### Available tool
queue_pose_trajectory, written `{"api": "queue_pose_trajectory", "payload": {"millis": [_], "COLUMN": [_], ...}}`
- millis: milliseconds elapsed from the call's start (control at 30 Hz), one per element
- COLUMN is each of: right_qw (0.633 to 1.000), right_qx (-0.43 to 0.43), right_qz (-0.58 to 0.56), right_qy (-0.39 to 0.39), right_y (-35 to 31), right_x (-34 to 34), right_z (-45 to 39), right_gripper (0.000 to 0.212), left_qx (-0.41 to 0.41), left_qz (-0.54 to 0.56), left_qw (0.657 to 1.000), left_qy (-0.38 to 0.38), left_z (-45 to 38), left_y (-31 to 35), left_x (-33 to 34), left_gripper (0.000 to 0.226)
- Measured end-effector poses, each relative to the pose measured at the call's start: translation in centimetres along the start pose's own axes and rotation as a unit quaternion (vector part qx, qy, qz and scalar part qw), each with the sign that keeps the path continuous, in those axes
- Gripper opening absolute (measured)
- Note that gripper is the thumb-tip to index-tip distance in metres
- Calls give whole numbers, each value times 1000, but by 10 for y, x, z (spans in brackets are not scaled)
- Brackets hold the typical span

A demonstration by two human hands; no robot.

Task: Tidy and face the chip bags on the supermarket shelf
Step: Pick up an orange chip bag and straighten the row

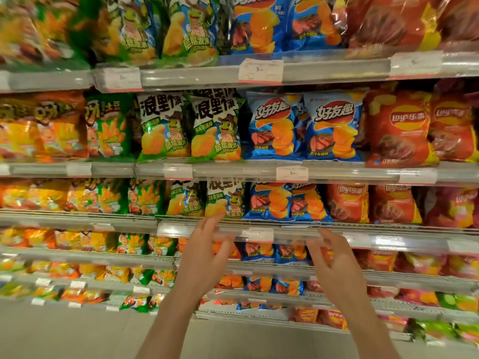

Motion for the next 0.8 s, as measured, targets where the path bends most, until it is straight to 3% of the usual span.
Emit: {"api": "queue_pose_trajectory", "payload": {"millis": [267, 567, 800], "right_qw": [1000, 997, 992], "right_qx": [4, -55, -97], "right_qz": [3, 31, 23], "right_qy": [-10, -45, -75], "right_y": [-87, -214, -277], "right_x": [88, 228, 306], "right_z": [17, 36, 11], "right_gripper": [49, 42, 41], "left_qx": [2, -17, -18], "left_qz": [37, 76, 77], "left_qw": [999, 996, 994], "left_qy": [8, 35, 70], "left_z": [0, -7, -41], "left_y": [-80, -196, -267], "left_x": [-95, -224, -273], "left_gripper": [43, 41, 42]}}
Point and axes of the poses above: each hand's wrist, its own z-axis away from the middle knuckle, its own x-axis out of the palm, y = z × x, the point moved 4 cm from there along -z, towards the middle knuckle, and after that the axes turned 7 degrees about -x, right-handed, at the moved point
